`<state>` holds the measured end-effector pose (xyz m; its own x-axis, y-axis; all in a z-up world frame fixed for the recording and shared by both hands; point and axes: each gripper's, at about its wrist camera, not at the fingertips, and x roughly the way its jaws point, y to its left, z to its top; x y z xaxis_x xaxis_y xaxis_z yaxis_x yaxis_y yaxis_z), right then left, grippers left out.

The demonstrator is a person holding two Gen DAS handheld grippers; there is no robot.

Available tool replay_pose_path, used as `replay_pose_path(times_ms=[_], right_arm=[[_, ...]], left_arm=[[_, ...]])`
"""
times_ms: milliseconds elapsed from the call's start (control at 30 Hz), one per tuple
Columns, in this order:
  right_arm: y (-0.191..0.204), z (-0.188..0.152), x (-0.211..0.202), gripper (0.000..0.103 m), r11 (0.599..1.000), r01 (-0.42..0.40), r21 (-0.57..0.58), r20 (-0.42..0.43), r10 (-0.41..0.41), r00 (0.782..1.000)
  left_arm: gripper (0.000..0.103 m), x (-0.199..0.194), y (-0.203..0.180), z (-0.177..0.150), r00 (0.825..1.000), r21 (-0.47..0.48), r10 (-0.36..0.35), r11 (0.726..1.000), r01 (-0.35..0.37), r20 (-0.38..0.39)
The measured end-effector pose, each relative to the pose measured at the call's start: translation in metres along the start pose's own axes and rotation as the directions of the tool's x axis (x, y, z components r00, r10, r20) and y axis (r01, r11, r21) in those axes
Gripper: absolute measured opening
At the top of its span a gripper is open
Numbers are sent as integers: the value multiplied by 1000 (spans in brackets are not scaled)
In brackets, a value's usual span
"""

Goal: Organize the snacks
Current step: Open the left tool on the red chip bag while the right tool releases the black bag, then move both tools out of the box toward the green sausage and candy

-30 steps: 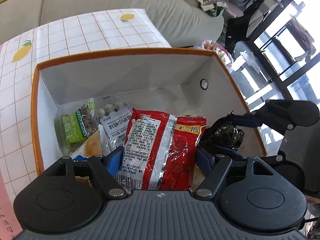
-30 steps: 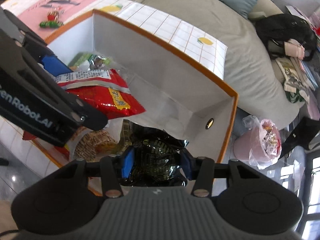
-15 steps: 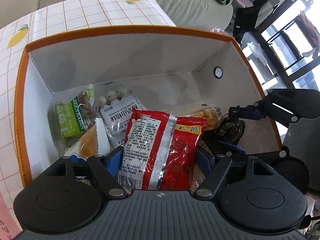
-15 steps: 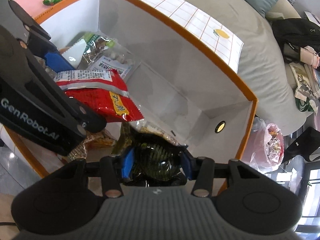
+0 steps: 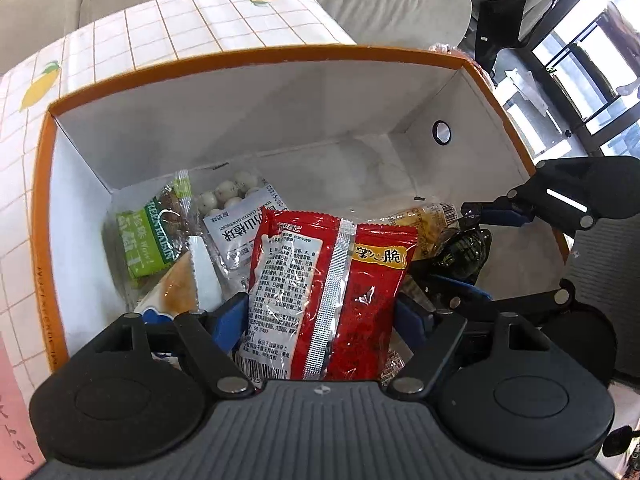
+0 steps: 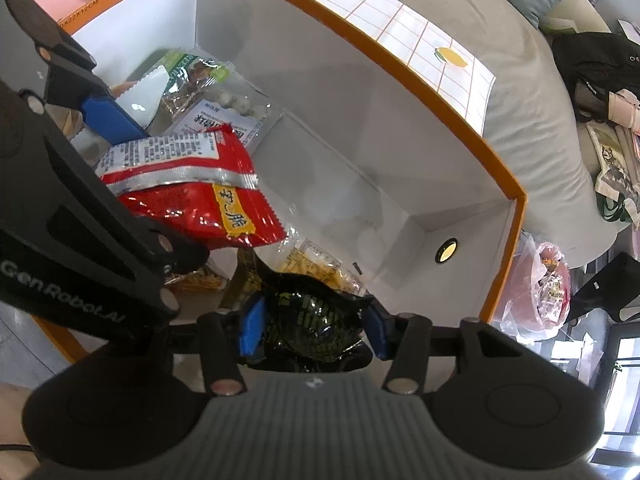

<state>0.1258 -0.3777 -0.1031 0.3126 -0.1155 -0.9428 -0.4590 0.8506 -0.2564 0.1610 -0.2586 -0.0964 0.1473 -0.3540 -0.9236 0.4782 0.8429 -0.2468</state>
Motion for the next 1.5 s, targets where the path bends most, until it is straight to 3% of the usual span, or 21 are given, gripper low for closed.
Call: replay_pose_path(times_ms=[367,633,867,967,1033,1133,1300,1500], right_arm=[[-1,2,2,51,1000,1,19,-20,-1,1000],[3,3,-7,62,1000,12,10,-33,-11,999],[7,1,-22,72,998,57,6,-28,-57,998],[5,0,-31,80,998,61,30,-27,-60,998],[8,-2,-39,80,997,65,46,-15,-65,998],[13,-6,-50,82,993,79,86,8,-80,997],[20,-12,-70,84,975,72,209,75,-89,993],[36,-21,-95,84,914,67,401,190,-155,970]], left_arm=[[92,-42,4,-10,998,22,2,1000,-3,58],[92,-56,6,-22,997,22,-13,1000,12,70],[92,-69,9,-27,993,19,-107,994,106,53],[92,-74,11,-30,992,16,-110,994,109,67],[92,-80,11,-34,990,25,-111,994,110,86],[92,-90,14,-41,982,42,-142,990,138,123],[92,-109,23,-57,955,45,-216,976,211,205],[92,-138,41,-73,909,45,-238,970,237,341]])
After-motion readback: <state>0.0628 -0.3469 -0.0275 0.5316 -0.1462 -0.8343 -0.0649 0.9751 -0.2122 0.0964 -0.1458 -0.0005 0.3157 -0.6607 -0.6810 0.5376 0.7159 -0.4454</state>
